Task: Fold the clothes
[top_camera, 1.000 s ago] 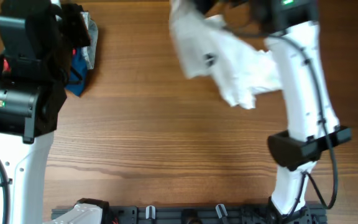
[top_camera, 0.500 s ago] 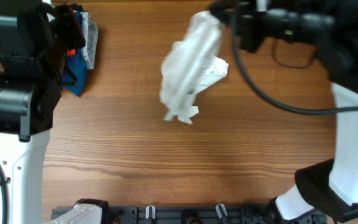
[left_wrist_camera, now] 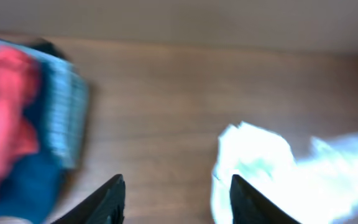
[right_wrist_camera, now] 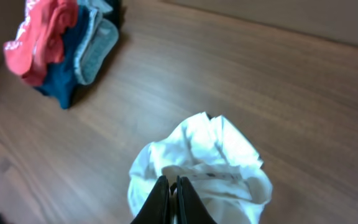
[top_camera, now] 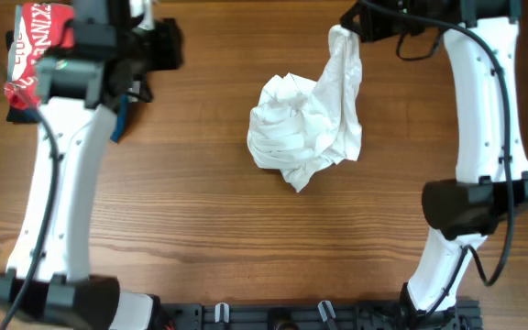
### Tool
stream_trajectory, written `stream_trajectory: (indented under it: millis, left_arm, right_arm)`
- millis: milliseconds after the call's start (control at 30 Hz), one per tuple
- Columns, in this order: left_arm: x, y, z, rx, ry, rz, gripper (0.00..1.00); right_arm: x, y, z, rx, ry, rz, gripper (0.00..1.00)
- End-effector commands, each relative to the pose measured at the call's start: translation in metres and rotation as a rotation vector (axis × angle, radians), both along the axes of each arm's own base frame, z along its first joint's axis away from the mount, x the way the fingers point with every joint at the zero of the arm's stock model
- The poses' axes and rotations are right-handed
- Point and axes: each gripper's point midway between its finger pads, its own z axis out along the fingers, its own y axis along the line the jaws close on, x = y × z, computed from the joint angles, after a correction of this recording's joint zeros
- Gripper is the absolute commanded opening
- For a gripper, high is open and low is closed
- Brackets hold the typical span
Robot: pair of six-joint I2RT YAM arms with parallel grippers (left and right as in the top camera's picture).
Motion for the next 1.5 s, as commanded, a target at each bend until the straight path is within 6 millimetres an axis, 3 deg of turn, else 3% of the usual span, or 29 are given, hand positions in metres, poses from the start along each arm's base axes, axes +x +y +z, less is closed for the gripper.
stream_trajectory:
  millis: [0, 167, 267, 367, 500, 800, 1133, 1333, 1467]
  left_arm:
    - [-0.013, -0.065, -0.035, -0.041, 0.121, -0.221, 0.58]
    - [-0.027, -0.133, -0.089, 0.024, 0.235, -0.394, 0.62]
    - [-0.035, -0.160, -0.108, 0.051, 0.263, -0.467, 0.63]
    - [-0.044, -0.180, -0.118, 0.061, 0.275, -0.511, 0.63]
    - [-0.052, -0.201, -0.116, 0.062, 0.252, -0.560, 0.63]
    - [-0.070, -0.236, -0.122, 0.069, 0.239, -0.642, 0.65]
    - [-0.091, -0.274, -0.182, 0.146, 0.317, -0.747, 0.69]
    - [-0.085, -0.265, -0.227, 0.326, 0.342, -0.680, 0.71]
    - [-0.075, -0.253, -0.241, 0.393, 0.346, -0.619, 0.73]
  right_arm:
    - [0.014, -0.007, 0.017, 0.012, -0.068, -0.065, 0.05]
    - [0.037, -0.027, 0.017, 0.039, -0.092, -0.143, 0.06]
    - [0.050, -0.042, 0.011, 0.053, -0.088, -0.191, 0.07]
    - [0.064, -0.060, -0.002, 0.062, -0.071, -0.239, 0.07]
    - [0.077, -0.070, -0.027, 0.060, -0.035, -0.258, 0.07]
    - [0.099, -0.071, -0.072, 0.083, 0.037, -0.296, 0.07]
    - [0.102, -0.071, -0.076, 0.084, 0.037, -0.294, 0.08]
    - [0.102, -0.072, -0.076, 0.083, 0.036, -0.295, 0.08]
    - [0.102, -0.074, -0.076, 0.083, 0.035, -0.297, 0.08]
